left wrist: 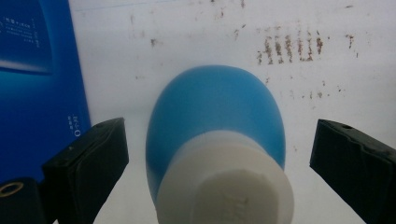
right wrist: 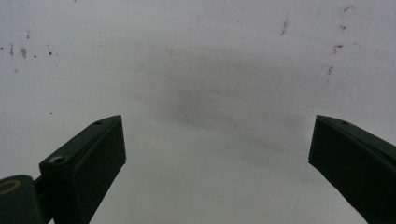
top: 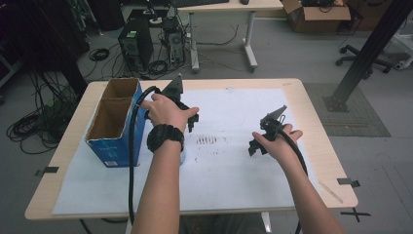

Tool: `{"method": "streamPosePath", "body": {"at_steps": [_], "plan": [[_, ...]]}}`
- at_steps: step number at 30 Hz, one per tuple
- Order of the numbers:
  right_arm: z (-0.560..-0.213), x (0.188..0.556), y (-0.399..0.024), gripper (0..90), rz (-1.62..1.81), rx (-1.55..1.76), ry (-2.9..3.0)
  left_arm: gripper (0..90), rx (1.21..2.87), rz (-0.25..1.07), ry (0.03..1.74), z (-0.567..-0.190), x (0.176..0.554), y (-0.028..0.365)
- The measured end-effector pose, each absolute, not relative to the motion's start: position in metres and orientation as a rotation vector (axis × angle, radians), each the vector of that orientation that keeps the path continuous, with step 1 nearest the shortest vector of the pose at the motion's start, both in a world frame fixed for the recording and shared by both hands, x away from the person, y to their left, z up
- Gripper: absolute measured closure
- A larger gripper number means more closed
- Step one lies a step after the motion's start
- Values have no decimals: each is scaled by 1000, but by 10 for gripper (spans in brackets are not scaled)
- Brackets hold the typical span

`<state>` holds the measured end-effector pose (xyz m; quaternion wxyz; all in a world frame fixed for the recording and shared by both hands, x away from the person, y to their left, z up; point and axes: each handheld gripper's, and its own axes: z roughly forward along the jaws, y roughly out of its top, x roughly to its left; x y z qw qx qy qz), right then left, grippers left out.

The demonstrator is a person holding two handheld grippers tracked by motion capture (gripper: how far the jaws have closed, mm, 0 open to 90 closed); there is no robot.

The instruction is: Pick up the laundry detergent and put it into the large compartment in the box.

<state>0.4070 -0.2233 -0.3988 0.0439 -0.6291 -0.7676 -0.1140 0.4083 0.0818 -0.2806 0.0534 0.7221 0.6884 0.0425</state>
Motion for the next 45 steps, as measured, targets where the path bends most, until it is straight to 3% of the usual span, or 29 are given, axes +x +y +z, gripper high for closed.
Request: {"method": "streamPosePath", "body": {"at_steps": [18, 45], "plan": [[-403, 406, -225, 41, -350, -1922, -2342, 48, 2194, 130, 2113, -282, 409, 84], [-408, 407, -223, 43, -344, -1909, -2350, 168, 2180, 96, 2112, -284, 410, 86]]}}
